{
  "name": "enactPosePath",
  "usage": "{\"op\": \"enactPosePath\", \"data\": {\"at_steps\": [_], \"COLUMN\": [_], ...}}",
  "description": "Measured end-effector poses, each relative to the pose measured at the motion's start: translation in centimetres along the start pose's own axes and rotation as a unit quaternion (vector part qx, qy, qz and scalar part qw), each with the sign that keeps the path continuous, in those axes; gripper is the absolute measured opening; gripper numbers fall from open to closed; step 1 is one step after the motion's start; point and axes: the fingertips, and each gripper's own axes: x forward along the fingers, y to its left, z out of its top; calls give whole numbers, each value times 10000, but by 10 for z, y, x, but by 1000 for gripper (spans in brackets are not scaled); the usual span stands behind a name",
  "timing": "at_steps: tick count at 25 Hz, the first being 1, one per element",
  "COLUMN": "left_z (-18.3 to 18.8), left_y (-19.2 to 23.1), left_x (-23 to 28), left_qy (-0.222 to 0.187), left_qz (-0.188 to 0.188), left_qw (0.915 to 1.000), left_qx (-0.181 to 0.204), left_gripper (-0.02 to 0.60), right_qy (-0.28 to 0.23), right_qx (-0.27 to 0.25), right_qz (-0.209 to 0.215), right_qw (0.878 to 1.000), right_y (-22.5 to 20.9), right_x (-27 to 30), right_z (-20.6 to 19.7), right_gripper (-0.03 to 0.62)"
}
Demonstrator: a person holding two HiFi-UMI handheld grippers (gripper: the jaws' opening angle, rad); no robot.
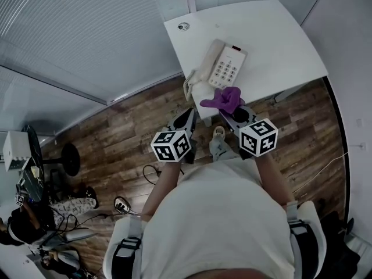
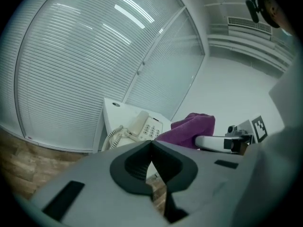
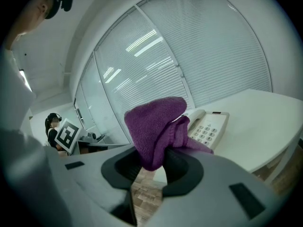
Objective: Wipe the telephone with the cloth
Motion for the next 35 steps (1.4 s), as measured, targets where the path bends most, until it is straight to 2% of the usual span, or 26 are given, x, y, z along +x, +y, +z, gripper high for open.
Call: {"op": "enactPosePath", "data": {"at_steps": [15,25,30,35], "left_z": [-43,-62,-64,-66], "left_y": [-17,-28,-28,-27], "left_x": [-56,-74,-80,-82], "left_qy": [-9,14,17,18], "left_qz": [33,35,65,87], "left_qw": [9999,9999,9999,9999], "left_qx": [-112,-160,-153,-138], "left_gripper": [21,20,21,21], "right_qy": [-43,-43,-50,-96], "right_qx": [-211,-217,-508,-529], "right_qz": [76,75,125,193], "right_qw": [9997,9997,9986,9984], "right_y": [56,67,75,79], "right_x": [-33,-51,-53,-52], "right_z": [-35,-51,-50,-50], "right_gripper": [120,120,118,118]}}
